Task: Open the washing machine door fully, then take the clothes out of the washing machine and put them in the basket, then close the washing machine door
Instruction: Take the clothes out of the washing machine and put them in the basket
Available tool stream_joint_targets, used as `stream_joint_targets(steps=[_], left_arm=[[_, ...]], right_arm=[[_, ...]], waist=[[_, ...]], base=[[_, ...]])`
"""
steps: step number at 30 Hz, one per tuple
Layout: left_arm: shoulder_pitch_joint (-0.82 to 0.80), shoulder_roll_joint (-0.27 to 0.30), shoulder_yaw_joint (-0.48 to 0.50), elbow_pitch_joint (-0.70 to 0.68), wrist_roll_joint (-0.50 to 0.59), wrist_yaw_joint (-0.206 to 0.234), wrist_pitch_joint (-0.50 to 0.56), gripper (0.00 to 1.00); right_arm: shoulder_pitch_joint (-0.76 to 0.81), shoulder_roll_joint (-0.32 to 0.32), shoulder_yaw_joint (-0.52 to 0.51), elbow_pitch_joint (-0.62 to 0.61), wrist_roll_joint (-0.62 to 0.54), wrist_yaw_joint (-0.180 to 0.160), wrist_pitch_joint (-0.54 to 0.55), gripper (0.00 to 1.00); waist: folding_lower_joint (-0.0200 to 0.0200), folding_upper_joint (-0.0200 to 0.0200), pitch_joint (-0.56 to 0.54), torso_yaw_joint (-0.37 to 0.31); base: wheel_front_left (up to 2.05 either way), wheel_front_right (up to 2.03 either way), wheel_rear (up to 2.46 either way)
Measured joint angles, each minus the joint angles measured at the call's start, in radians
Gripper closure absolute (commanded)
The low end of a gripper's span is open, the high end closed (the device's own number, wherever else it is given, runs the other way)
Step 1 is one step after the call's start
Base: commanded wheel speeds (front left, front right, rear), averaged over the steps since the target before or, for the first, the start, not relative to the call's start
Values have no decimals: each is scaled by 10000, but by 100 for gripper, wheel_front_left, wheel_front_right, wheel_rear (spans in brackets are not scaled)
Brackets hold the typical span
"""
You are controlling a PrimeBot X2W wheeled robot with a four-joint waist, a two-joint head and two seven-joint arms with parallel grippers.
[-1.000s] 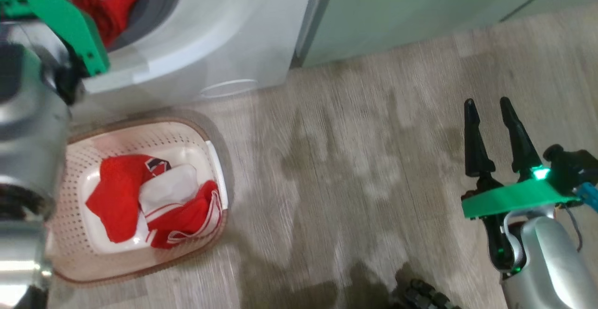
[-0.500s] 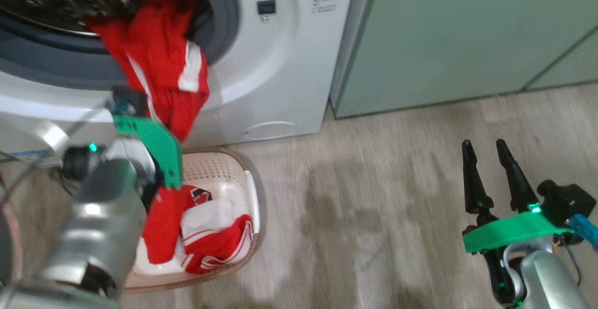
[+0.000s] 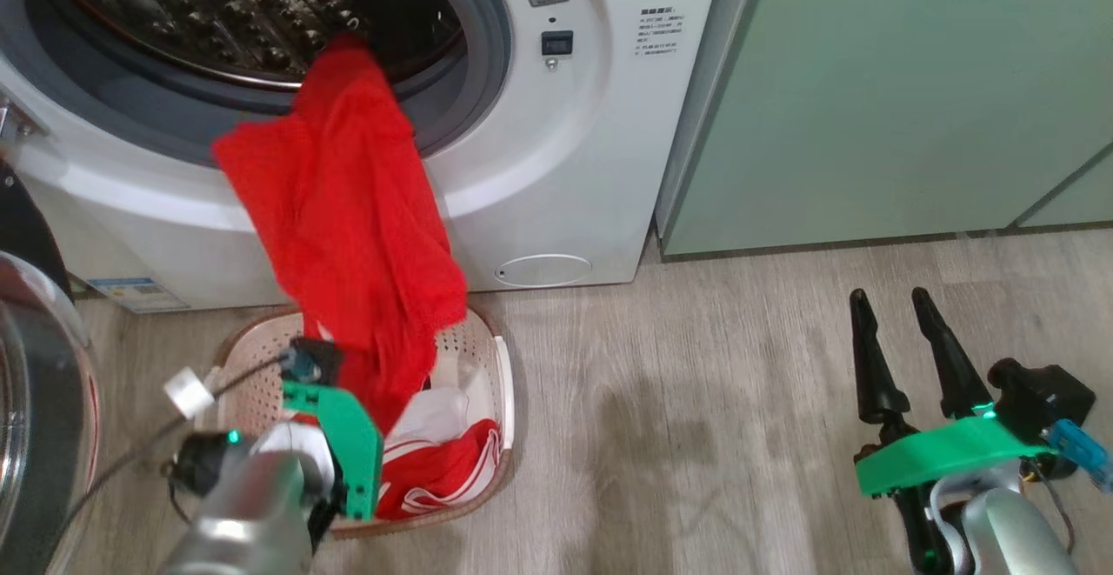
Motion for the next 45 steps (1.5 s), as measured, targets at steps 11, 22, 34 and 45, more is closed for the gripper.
stream_joint_targets(steps=[11,22,34,45], left_arm=[[849,88,13,63,-871,-2,1200,100],[509,433,313,104,-1377,295,861,100],[-455,474,564,84,-1542,721,-941,64],[-291,445,706,92,-1726,794,-2621,0]], right_arm=[[-72,-46,73,-4,6,0,0,0],[-639,-157,31,-188,6,0,0,0],[-1087,-247,-125,-314,6,0,0,0],[-1013,-247,-27,-209,4,0,0,0]], waist=[[0,0,529,-199],[0,0,1692,-552],[0,0,2449,-753],[0,0,1571,-618]], base=[[0,0,0],[0,0,0],[0,0,0],[0,0,0]])
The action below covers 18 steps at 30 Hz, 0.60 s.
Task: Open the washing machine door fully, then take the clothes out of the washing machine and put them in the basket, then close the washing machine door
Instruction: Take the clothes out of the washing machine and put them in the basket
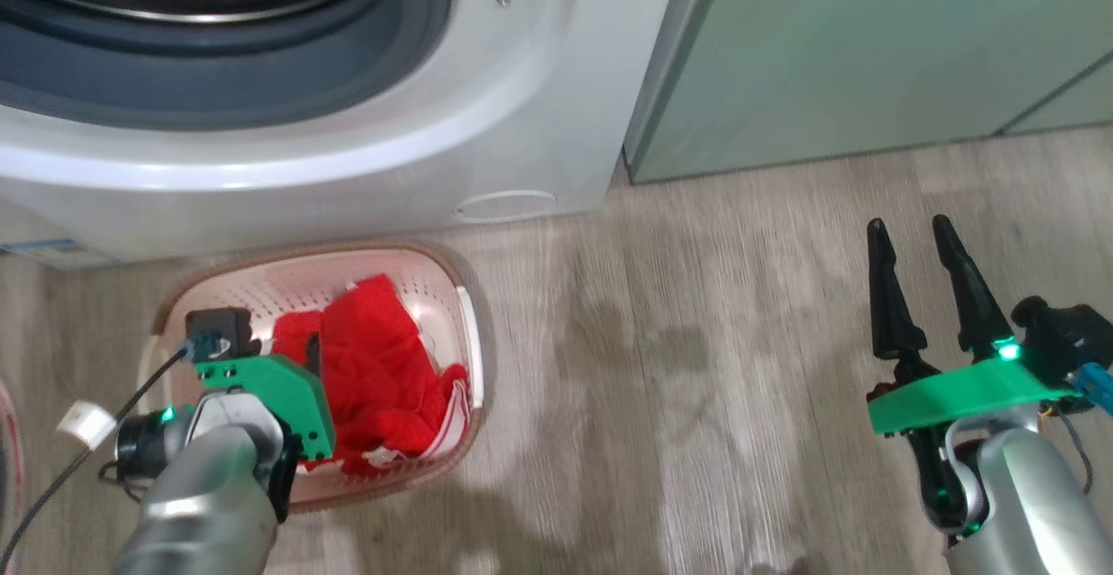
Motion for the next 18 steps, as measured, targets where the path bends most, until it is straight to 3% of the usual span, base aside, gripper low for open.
stream_joint_targets(steps=[8,13,18], left_arm=[[320,184,284,-485,-174,-353,-416,0],[938,706,982,-2422,25,-428,-430,0],[2263,752,1929,-4621,734,-426,-474,0]], right_arm=[[458,6,50,67,2,0,0,0],[623,84,65,90,2,0,0,0],[977,207,46,13,0,0,0,0]], waist=[[0,0,-908,226],[0,0,-1595,378],[0,1,-2251,495]], base=[[0,0,0],[0,0,0],[0,0,0]])
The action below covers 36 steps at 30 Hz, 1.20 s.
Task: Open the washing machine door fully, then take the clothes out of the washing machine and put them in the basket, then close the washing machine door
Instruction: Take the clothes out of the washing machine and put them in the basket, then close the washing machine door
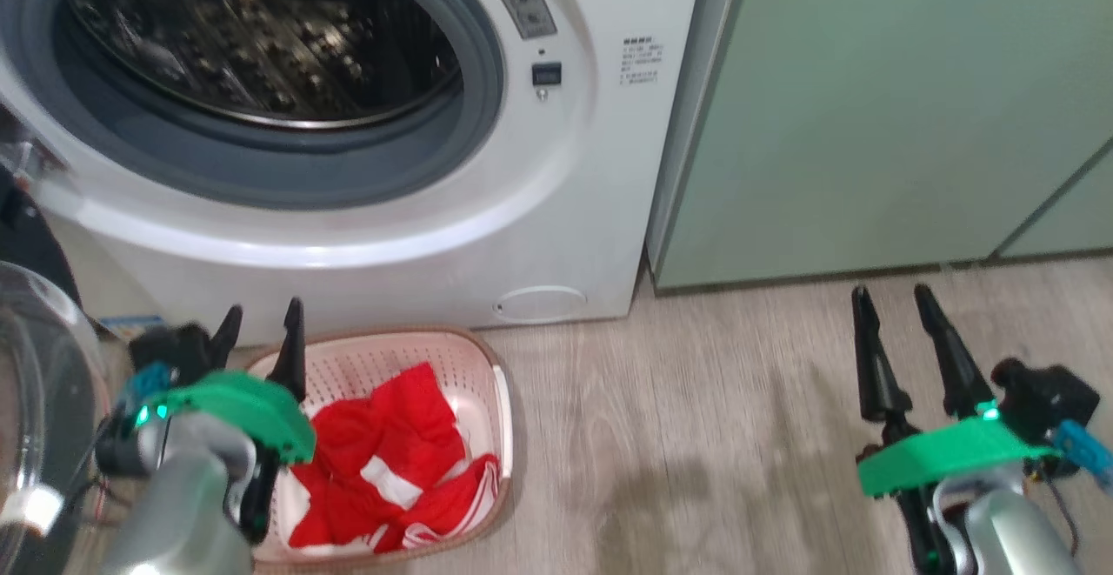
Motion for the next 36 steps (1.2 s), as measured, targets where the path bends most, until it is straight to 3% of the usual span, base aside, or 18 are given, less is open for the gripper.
stream_joint_targets(steps=[12,36], left_arm=[[2840,-301,1912,-3103,1331,-98,-2,0],[3552,-746,2470,-3871,2125,-366,-2,0]], right_arm=[[975,173,-337,-148,-362,0,0,0],[1265,349,-757,-215,-619,0,0,0]], waist=[[0,0,-1185,180],[0,0,-1653,420]], base=[[0,0,0],[0,0,0]])
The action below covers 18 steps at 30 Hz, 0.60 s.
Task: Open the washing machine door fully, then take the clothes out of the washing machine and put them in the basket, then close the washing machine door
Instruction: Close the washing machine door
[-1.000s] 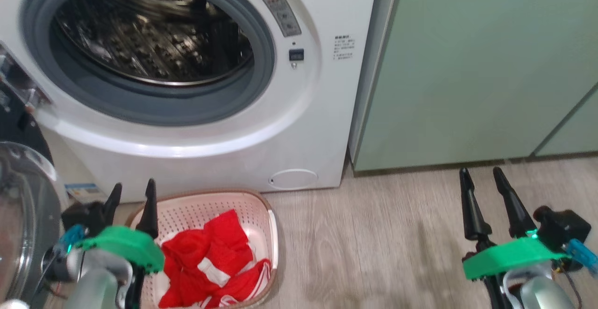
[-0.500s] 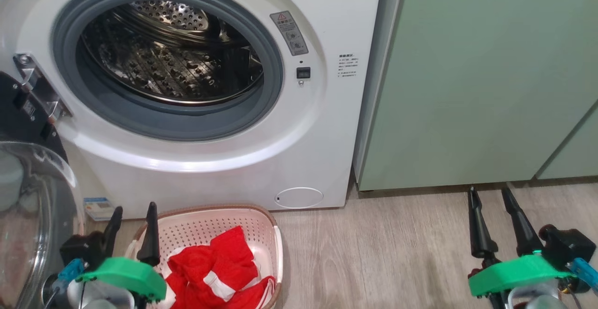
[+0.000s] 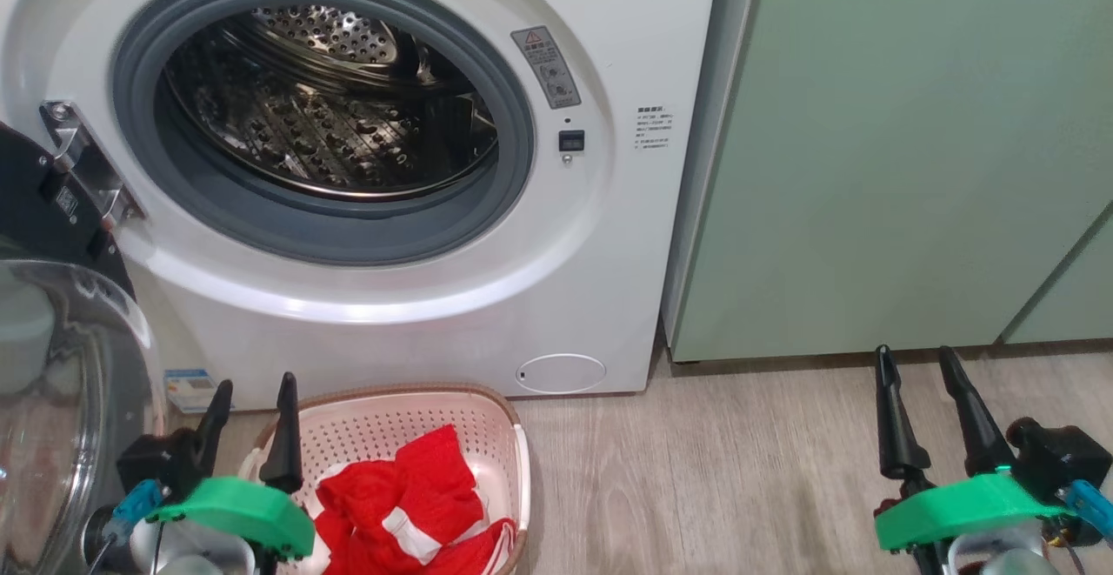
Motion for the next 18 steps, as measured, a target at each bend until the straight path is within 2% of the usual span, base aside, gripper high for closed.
stream_joint_targets(steps=[8,18], left_arm=[[3,-12,44,0,69,-2,0,0],[2,-17,56,63,111,-4,0,0]], right_arm=[[0,2,4,33,0,0,0,0],[8,4,15,82,2,0,0,0]], waist=[[0,0,-17,49],[0,0,-42,64]], base=[[-85,75,11],[-203,180,23]])
